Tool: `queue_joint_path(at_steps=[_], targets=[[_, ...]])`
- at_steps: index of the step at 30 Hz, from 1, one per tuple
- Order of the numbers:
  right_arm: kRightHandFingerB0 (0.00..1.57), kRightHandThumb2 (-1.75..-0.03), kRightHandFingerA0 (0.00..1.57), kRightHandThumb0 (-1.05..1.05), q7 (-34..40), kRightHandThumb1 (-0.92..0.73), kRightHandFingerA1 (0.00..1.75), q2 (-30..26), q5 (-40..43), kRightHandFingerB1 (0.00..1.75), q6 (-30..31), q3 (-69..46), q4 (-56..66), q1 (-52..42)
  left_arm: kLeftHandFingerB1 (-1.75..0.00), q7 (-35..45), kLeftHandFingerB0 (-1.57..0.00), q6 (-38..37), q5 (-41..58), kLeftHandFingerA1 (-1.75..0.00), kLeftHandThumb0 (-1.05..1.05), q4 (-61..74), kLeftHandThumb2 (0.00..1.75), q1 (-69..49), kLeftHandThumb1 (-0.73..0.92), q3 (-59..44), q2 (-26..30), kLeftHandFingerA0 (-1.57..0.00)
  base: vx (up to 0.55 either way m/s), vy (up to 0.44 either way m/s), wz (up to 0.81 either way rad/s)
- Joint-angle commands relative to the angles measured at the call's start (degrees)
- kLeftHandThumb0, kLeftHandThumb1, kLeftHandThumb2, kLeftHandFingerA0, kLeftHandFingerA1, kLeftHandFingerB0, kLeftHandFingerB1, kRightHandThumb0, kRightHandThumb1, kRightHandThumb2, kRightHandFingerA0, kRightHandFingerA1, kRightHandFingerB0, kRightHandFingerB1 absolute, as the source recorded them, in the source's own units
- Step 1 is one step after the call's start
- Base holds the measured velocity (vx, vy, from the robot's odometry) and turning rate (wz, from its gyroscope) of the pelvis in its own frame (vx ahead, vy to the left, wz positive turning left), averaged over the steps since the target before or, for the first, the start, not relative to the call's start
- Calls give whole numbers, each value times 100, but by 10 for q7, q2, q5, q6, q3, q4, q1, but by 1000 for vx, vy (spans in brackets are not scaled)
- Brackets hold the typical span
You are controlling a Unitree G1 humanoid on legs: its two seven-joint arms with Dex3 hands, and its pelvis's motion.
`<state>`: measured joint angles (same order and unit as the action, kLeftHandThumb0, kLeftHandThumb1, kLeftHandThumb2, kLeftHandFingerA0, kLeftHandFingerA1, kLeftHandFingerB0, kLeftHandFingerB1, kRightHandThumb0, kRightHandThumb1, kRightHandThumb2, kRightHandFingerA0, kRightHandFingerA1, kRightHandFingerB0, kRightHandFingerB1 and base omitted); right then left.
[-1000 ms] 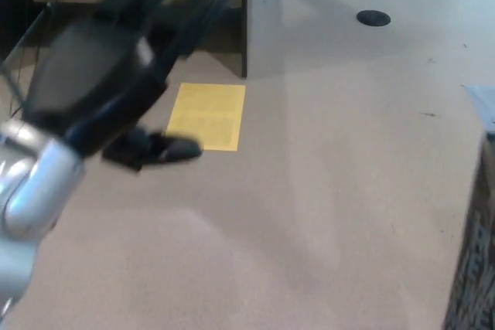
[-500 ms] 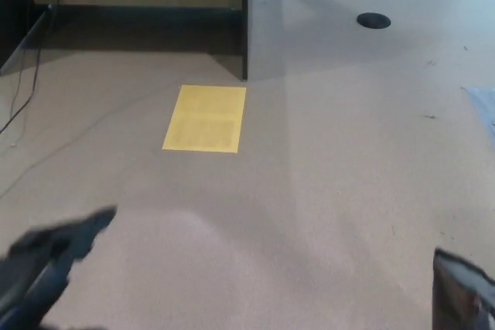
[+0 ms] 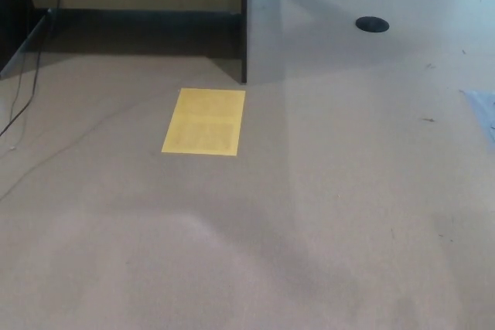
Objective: A person is holding a plastic bag and the robot extends its left hand to grab the bag by hooking its thumb into the holes at the top and brings its hand down by its side. Then it extends its arm again to hand the plastic bag back to the person.
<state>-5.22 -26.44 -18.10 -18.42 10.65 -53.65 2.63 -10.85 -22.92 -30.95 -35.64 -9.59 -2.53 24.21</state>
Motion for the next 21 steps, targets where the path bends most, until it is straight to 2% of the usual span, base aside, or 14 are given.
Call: queue_joint_path(at_steps=[1, 9, 12, 21], targets=[[56, -61, 70, -37, 0, -73, 49, 1, 7, 41, 13, -9, -9, 25, -35, -140, -11, -138, 43, -44, -56, -163, 67, 48, 40, -25, -11, -25, 0, 0, 0], [55, -61, 70, -37, 2, -73, 49, -2, 6, 41, -1, -8, -18, 10, -35, -124, -14, -180, 61, -42, -56, -211, 67, 49, 39, -22, -12, -26, 0, 0, 0], [56, -60, 71, -38, 4, -73, 49, 0, 8, 41, -3, -10, -24, 10, -36, -95, -18, -178, 77, -40, -56, -221, 67, 54, 39, -21, -14, -25, 0, 0, 0], [56, -60, 71, -35, 7, -72, 48, 5, 6, 41, 3, -9, -28, 6, -38, -70, -22, -204, 105, -45, -56, -251, 68, 63, 39, -18, -12, -37, 0, 0, 0]])
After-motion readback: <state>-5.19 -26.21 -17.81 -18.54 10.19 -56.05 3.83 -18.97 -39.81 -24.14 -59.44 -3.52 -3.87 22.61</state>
